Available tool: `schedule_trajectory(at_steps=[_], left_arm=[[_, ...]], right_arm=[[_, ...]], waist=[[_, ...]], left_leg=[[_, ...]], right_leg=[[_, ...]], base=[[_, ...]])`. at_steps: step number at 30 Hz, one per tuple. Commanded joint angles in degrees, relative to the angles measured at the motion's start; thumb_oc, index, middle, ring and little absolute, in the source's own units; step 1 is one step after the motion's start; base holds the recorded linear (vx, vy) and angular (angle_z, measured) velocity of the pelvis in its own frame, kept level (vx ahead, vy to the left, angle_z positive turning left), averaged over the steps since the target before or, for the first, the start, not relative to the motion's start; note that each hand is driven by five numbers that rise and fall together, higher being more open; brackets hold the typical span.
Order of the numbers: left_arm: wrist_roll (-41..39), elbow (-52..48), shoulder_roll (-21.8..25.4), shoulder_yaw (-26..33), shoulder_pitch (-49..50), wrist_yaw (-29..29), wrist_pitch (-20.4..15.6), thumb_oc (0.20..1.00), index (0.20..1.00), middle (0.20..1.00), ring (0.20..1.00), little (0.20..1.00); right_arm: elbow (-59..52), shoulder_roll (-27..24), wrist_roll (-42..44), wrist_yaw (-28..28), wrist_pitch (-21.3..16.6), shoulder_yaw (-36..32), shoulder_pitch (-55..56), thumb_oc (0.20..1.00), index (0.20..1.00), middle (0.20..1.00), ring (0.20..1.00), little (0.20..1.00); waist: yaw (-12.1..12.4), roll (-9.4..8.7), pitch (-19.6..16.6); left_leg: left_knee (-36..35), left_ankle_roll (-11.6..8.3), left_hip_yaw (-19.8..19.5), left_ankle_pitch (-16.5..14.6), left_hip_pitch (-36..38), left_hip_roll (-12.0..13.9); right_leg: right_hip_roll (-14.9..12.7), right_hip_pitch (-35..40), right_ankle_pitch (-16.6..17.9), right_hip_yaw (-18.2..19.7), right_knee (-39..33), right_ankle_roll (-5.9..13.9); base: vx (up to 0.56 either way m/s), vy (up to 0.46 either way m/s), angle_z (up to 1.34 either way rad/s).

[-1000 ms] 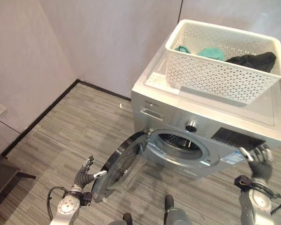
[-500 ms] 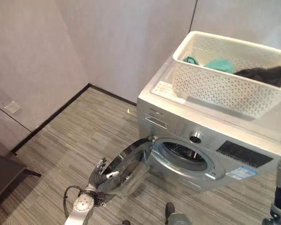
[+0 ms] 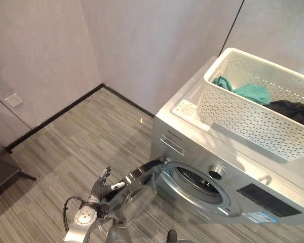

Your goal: Grab the laundry basket,head to the washer,open it,put in the laundry and shut it.

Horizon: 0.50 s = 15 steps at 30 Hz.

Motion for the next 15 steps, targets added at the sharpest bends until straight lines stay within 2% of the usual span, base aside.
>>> schedule_trajectory(at_steps=[1, 2, 3, 5, 8, 10, 12, 13, 15], left_arm=[[0.5, -3.2, 3.0, -0.2, -2.6, -1.6, -1.8, 1.000, 1.000, 1.000, 1.000, 1.000], [0.5, -3.2, 3.0, -0.2, -2.6, -1.7, -1.8, 1.000, 1.000, 1.000, 1.000, 1.000], [1.0, -3.2, 3.7, 0.8, -2.1, -1.6, -1.5, 1.000, 1.000, 1.000, 1.000, 1.000], [0.7, -3.2, 3.9, 2.0, -1.5, -1.5, -1.4, 1.000, 1.000, 1.000, 1.000, 1.000], [0.3, -3.7, 4.1, 2.5, -1.3, -1.8, -1.6, 1.000, 1.000, 1.000, 1.000, 1.000], [-0.6, -4.0, 4.1, 3.2, -1.0, -2.2, -1.3, 1.000, 1.000, 1.000, 1.000, 1.000], [-0.6, -4.1, 4.2, 3.3, -0.8, -2.4, -1.3, 1.000, 1.000, 1.000, 1.000, 1.000], [-0.5, -3.9, 4.2, 3.5, -1.1, -3.2, -1.0, 1.000, 1.000, 1.000, 1.000, 1.000], [-0.3, -3.0, 4.1, 3.1, -0.8, -4.1, -0.9, 1.000, 1.000, 1.000, 1.000, 1.000]], right_arm=[[2.3, -6.8, 0.8, 2.1, 1.1, -3.2, -0.2, 1.000, 1.000, 1.000, 1.000, 1.000], [2.3, -6.8, 0.8, 2.1, 1.1, -3.2, -0.2, 1.000, 1.000, 1.000, 1.000, 1.000], [3.0, -6.8, 1.6, 4.3, 2.4, -3.4, 1.2, 1.000, 1.000, 1.000, 1.000, 1.000], [3.8, -7.5, 3.5, 6.7, 3.0, -3.3, 2.6, 1.000, 1.000, 1.000, 1.000, 1.000], [5.9, -10.0, 5.6, 9.5, 3.5, -2.9, 3.9, 1.000, 1.000, 1.000, 1.000, 1.000], [8.9, -12.8, 10.0, 14.7, 5.1, -1.3, 6.2, 1.000, 1.000, 1.000, 1.000, 1.000], [9.9, -14.0, 11.2, 16.8, 5.8, -1.6, 8.1, 1.000, 1.000, 1.000, 1.000, 1.000], [10.2, -17.3, 12.1, 21.8, 8.0, -4.3, 14.9, 1.000, 1.000, 1.000, 1.000, 1.000], [10.5, -21.4, 13.8, 25.9, 7.7, -7.8, 21.5, 1.000, 1.000, 1.000, 1.000, 1.000]], waist=[[0.2, -0.80, -3.3], [0.3, -0.85, -3.3], [-0.5, -0.52, -3.1], [-0.7, -0.55, -2.9], [-0.8, -0.66, -2.8], [-1.0, -1.09, -2.6], [-1.2, -1.45, -2.8], [-2.2, -3.03, -2.8], [-2.7, -4.60, -3.2]], left_leg=[[3.3, 2.27, 1.8, -7.4, 2.5, -3.0], [3.1, 2.29, 1.9, -7.4, 2.7, -3.1], [2.2, 3.22, 2.6, -7.8, 4.3, -3.4], [1.2, 3.86, 3.0, -8.1, 5.6, -4.4], [0.9, 3.77, 2.9, -8.3, 5.8, -4.4], [1.1, 3.16, 3.1, -8.6, 5.6, -3.6], [1.4, 2.86, 2.8, -8.7, 5.3, -3.3], [1.2, 1.93, 2.1, -8.6, 5.5, -3.1], [0.9, 0.94, 1.6, -8.1, 5.9, -2.3]], right_leg=[[-4.3, -5.9, 1.1, 0.9, 11.0, 3.40], [-4.4, -6.0, 1.0, 1.0, 11.2, 3.42], [-5.6, -7.6, 2.9, 0.7, 14.3, 4.34], [-7.1, -8.6, 4.0, 1.5, 14.0, 4.80], [-8.6, -8.9, 6.3, 2.0, 12.1, 5.39], [-10.9, -9.8, 9.4, 1.9, 9.4, 5.99], [-11.1, -10.0, 10.7, 2.3, 8.7, 6.30], [-10.4, -9.4, 10.2, 4.1, 7.7, 6.50], [-9.5, -9.0, 9.7, 4.8, 7.2, 6.69]], base=[[0.17, 0.236, -0.44], [0.13, 0.142, -0.34], [0.11, 0.101, -0.41], [0.10, 0.087, -0.50], [0.03, -0.036, -0.25], [0.05, -0.139, 0.05], [0.07, -0.157, 0.11], [0.11, -0.173, 0.22], [0.13, -0.236, 0.45]])
